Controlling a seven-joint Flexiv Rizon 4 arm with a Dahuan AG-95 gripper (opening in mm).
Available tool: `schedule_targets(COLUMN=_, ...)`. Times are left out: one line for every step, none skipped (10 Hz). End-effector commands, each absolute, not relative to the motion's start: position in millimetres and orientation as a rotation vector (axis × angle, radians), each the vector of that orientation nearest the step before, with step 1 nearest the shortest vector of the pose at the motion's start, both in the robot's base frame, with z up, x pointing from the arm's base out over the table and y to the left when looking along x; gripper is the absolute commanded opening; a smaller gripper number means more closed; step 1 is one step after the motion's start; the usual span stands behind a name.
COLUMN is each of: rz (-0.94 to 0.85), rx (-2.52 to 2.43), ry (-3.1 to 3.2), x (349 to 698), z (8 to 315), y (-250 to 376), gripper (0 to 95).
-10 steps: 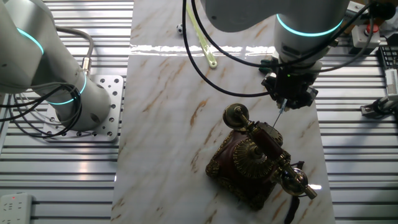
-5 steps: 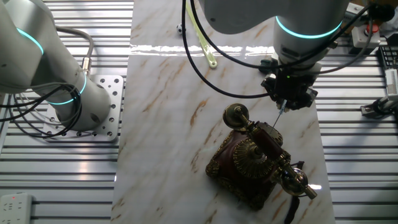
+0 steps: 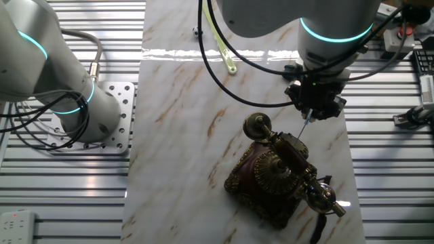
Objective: Dial a number on an old rotary phone
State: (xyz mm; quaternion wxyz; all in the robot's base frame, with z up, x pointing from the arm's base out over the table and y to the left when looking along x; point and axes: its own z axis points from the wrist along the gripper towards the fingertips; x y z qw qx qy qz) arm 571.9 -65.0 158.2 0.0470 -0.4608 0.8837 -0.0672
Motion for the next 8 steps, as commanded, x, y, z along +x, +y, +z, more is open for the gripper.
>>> schedule_targets(rz=-0.205, rx=-1.388, ry=2.704, x=572.0, z=158.2, y=-65.0, gripper=0.0)
schedule_targets(rz=-0.205, rx=-1.386, ry=2.705, x=572.0, z=158.2, y=-65.0, gripper=0.0)
schedule_targets(rz=-0.207, rx=-1.386, ry=2.706, x=572.0, z=158.1, y=-65.0, gripper=0.0)
schedule_targets(rz=-0.206, rx=-1.383, ry=2.707, x=572.0, z=158.1, y=-65.0, gripper=0.0)
schedule_targets(rz=-0.206, rx=-1.382, ry=2.708, x=572.0, z=158.0, y=-64.7, gripper=0.0)
schedule_targets(rz=-0.207, rx=-1.381, ry=2.708, x=572.0, z=157.9, y=-64.3, gripper=0.0)
schedule_targets(rz=-0.207, rx=-1.379, ry=2.709, x=572.0, z=157.9, y=-64.1, gripper=0.0)
schedule_targets(rz=-0.206, rx=-1.375, ry=2.711, x=571.9, z=157.9, y=-63.8, gripper=0.0)
